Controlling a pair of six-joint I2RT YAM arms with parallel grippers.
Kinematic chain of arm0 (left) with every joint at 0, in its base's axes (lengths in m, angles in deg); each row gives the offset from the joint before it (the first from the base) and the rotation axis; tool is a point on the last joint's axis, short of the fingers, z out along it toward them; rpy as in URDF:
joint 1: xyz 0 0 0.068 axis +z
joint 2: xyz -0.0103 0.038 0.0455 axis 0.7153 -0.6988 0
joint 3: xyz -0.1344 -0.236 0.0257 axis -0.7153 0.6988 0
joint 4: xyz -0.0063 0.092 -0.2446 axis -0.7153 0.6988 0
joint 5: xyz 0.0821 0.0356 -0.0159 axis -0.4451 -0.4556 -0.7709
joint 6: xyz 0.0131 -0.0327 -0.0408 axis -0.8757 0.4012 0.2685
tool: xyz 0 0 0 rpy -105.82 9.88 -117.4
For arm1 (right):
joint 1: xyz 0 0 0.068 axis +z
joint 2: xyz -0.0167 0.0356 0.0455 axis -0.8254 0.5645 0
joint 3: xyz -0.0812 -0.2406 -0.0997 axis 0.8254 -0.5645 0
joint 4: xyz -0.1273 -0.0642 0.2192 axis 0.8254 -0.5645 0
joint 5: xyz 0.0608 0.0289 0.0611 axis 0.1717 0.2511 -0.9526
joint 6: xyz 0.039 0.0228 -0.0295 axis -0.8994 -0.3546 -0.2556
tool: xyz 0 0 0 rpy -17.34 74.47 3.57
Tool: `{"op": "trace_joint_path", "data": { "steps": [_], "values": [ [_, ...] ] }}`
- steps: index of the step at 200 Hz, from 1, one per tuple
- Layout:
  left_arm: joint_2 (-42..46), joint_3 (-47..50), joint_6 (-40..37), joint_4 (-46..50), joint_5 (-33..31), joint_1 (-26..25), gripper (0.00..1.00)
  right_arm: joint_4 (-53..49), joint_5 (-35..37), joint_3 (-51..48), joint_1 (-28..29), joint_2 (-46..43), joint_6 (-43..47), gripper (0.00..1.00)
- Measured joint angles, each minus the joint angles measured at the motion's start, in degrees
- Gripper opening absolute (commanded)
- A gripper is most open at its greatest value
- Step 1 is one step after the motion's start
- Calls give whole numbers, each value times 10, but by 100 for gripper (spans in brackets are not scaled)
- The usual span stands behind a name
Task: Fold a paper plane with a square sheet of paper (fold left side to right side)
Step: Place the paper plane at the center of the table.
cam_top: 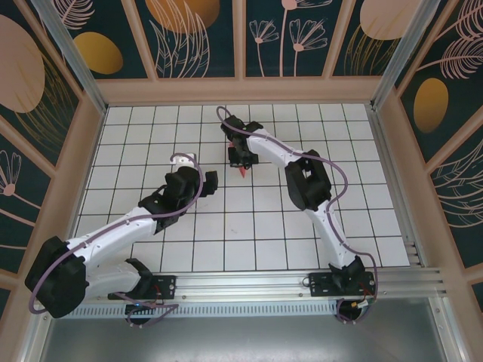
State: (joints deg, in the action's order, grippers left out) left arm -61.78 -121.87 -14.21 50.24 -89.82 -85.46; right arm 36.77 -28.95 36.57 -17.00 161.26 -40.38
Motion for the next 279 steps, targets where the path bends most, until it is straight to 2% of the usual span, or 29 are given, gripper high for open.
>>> {"op": "trace_joint_path", "data": {
  "steps": [64, 75, 92, 130, 162, 204, 279],
  "values": [
    [-6, 0, 0, 1, 0, 0, 98, 2, -5, 0, 0, 7, 0, 18],
    [-7, 0, 0, 1, 0, 0, 98, 2, -4, -2, 1, 7, 0, 16],
    [-7, 0, 0, 1, 0, 0, 98, 16, -3, -21, 2, -3, -4, 7],
    [-7, 0, 0, 1, 0, 0, 99, 46, -7, -116, 8, -60, -23, 6],
    [-7, 0, 0, 1, 0, 0, 99, 43, -7, -137, 11, -76, -32, 8],
    [-7, 0, 0, 1, 0, 0, 99, 43, -7, -143, 12, -78, -33, 16],
    [-7, 0, 0, 2, 0, 0, 98, 30, -2, -138, 12, -78, -33, 21]
  ]
}}
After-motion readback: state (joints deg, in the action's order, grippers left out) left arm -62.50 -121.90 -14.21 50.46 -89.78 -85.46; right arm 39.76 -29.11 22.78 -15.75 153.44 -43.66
